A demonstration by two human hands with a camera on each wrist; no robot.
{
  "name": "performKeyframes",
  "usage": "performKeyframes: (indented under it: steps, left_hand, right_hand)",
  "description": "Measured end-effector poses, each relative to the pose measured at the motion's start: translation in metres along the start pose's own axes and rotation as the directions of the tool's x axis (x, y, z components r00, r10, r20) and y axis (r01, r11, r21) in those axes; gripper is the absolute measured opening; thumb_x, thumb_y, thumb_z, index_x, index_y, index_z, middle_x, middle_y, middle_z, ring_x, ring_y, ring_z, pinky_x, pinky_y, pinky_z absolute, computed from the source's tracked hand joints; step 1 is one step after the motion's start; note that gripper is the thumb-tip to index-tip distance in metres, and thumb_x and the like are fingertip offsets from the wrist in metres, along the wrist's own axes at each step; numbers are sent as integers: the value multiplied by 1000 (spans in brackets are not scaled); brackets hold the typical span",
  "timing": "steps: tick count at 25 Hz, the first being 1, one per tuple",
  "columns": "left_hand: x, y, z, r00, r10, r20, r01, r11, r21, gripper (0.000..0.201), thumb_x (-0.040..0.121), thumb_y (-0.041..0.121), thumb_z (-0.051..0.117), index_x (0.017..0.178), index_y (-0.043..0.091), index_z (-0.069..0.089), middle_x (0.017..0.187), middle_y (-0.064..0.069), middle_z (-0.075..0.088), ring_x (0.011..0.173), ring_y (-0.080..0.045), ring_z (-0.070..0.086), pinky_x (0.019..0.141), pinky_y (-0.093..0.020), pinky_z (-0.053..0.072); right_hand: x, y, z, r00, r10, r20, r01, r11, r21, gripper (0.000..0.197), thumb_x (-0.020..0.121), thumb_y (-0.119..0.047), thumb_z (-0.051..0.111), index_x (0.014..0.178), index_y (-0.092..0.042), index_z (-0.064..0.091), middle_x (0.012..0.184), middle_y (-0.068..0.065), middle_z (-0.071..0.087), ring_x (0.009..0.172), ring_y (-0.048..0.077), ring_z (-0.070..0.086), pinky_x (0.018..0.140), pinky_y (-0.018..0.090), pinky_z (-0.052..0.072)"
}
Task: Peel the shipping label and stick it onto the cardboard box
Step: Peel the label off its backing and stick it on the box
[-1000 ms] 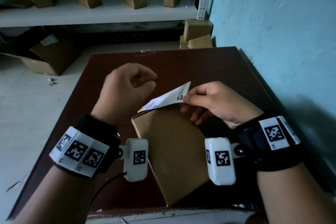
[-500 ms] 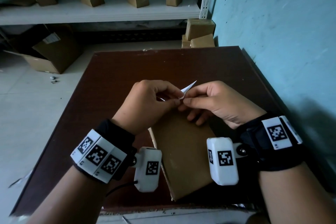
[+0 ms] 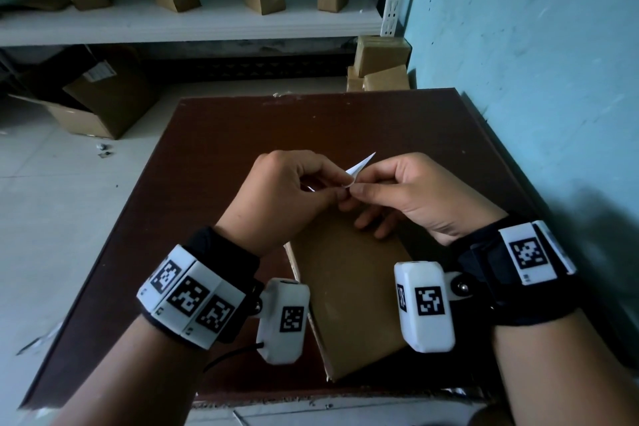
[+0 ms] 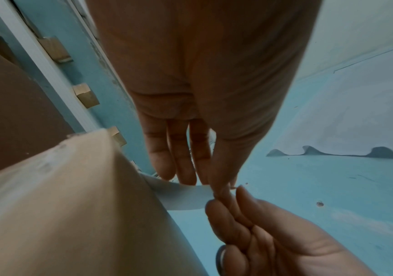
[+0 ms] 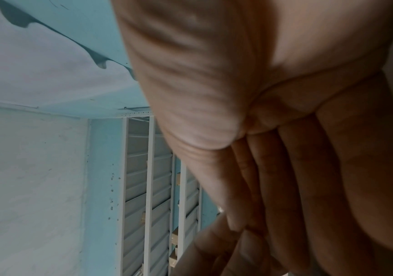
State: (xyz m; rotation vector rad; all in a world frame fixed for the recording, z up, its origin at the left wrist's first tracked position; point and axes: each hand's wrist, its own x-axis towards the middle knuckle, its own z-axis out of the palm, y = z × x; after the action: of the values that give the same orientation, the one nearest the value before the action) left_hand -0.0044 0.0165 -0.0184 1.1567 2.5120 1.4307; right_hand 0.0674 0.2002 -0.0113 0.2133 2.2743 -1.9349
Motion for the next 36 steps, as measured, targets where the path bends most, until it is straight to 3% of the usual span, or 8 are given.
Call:
performKeyframes:
  steps: [6,11,17,25,36]
  left_hand:
    - [1,0,0,1000,-19,-2,19,1000,-2,11,82,16,79,92,19,79,84,10,74,79,-2,69,69,-14,51]
    - [1,0,-1,1000,-26,13,26,1000,2,11,83,16,78,93,19,79,85,8,75,80,-6,70,71,-20,55]
    - [1,0,0,1000,-30,9,30,1000,7,12,82,15,79,93,19,79,85,8,75,78,-4,69,71,-19,54]
    - [3,-5,1,999,-44,5,44,999,-29,14,82,15,79,96,19,79,89,7,75,85,-8,71,79,-37,58]
    - [2,0,-1,999,-46,30,47,998,-31,13,84,22,76,97,20,79,89,9,76,86,-4,71,80,-32,59]
  right_hand:
    - [1,2,0,1000,-5,-15,5,1000,-16,10,96,-11,61,91,-10,71,86,6,79,65,16,72,48,24,55]
    - [1,1,0,1000,-5,-14,5,1000,-6,9,93,-14,64,92,-9,72,89,8,79,66,16,72,48,25,54]
    - [2,2,1,1000,-18,-17,17,1000,-17,10,95,-12,62,91,-9,70,84,4,78,64,15,72,47,23,55]
    - [2,3,0,999,-42,-34,42,999,-21,11,95,-11,60,91,-7,70,80,3,78,63,14,72,49,23,54]
    - [2,3,1,999,-40,-34,39,998,-51,9,95,-11,62,93,-8,70,81,4,78,64,15,72,51,24,55]
